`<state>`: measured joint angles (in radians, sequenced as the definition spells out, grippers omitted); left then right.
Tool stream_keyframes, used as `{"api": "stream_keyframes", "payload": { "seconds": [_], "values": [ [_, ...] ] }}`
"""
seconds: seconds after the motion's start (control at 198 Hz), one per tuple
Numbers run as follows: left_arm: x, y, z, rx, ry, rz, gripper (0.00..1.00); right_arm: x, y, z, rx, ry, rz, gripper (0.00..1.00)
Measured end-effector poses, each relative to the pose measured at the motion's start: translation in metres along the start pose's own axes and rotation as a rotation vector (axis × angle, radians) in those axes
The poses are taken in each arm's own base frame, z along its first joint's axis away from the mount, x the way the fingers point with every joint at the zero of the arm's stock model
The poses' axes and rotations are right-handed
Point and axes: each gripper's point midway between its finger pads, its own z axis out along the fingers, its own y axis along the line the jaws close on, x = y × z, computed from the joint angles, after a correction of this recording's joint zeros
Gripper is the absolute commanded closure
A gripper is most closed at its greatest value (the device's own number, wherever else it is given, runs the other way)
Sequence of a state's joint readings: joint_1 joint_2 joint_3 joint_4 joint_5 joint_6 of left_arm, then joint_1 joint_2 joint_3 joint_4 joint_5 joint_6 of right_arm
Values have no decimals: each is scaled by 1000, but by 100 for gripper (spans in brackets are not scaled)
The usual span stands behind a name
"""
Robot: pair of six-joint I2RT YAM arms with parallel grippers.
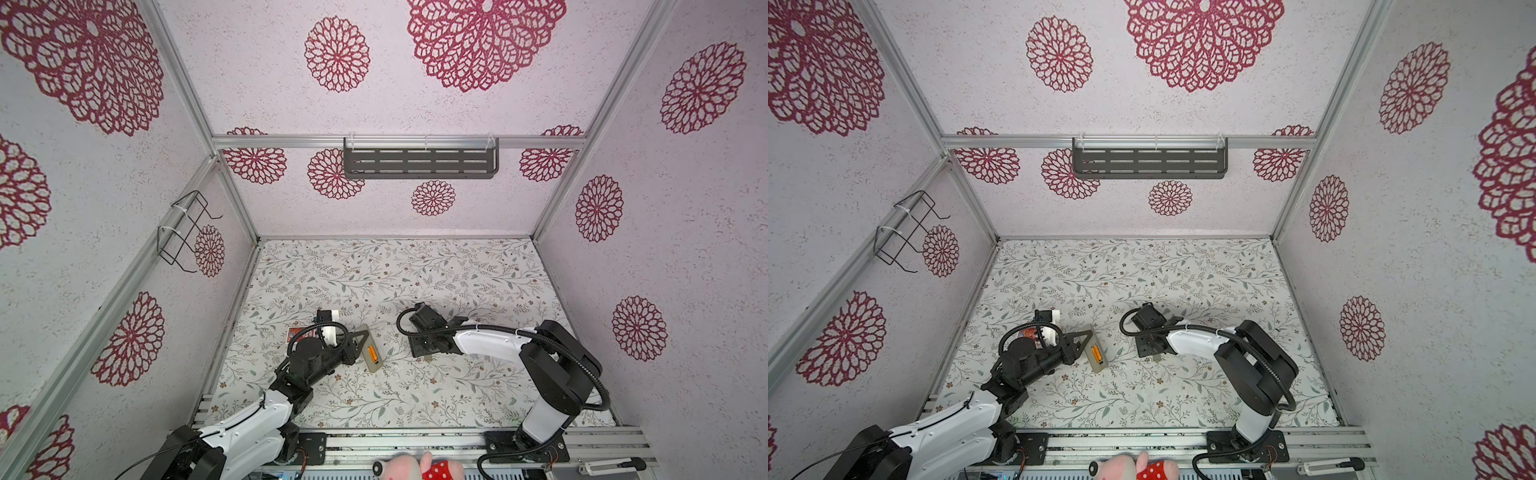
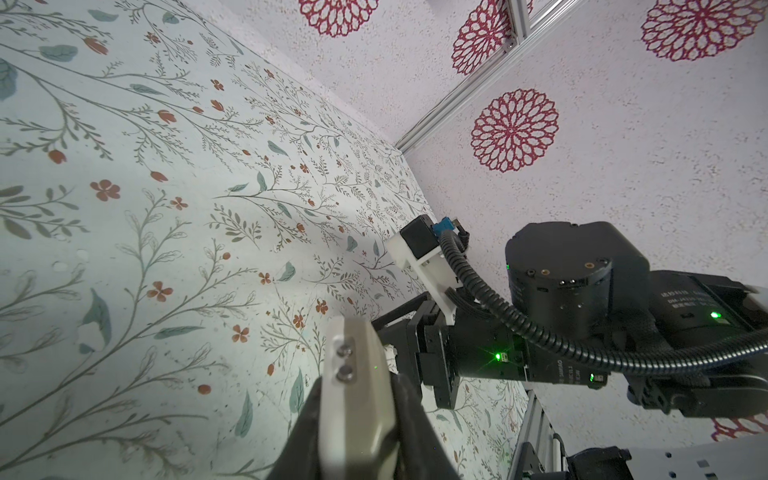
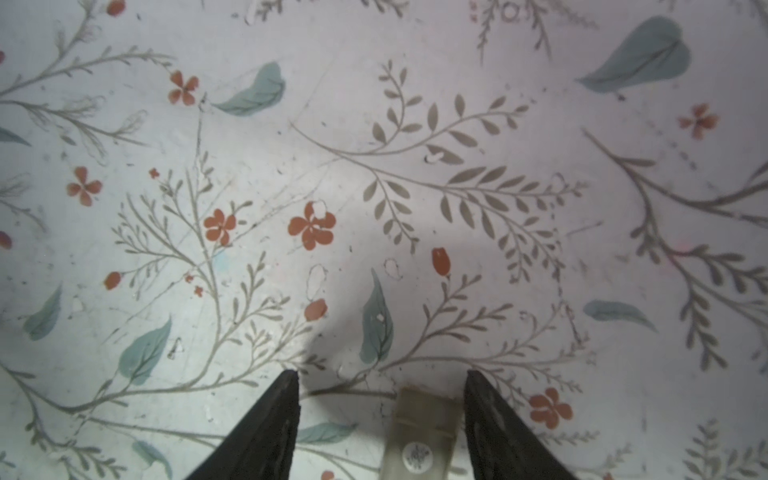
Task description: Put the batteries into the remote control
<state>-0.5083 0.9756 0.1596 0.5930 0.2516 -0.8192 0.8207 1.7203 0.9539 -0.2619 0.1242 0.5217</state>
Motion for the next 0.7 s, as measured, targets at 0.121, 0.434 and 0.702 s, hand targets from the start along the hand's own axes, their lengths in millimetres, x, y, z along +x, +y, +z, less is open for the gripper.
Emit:
{"api": "stream_keyframes", "payload": {
  "seconds": [0.121, 0.434, 0.702],
  "values": [
    [-1, 0, 0, -1, -3, 0, 100, -4, 2, 1, 1, -2, -10, 38],
    [2, 5, 4, -7, 5, -5, 100, 11, -14, -6, 98, 49, -54, 39],
    [5, 6, 9, 5, 20, -24, 100, 25, -14, -15, 138, 83, -99, 41]
  ]
}}
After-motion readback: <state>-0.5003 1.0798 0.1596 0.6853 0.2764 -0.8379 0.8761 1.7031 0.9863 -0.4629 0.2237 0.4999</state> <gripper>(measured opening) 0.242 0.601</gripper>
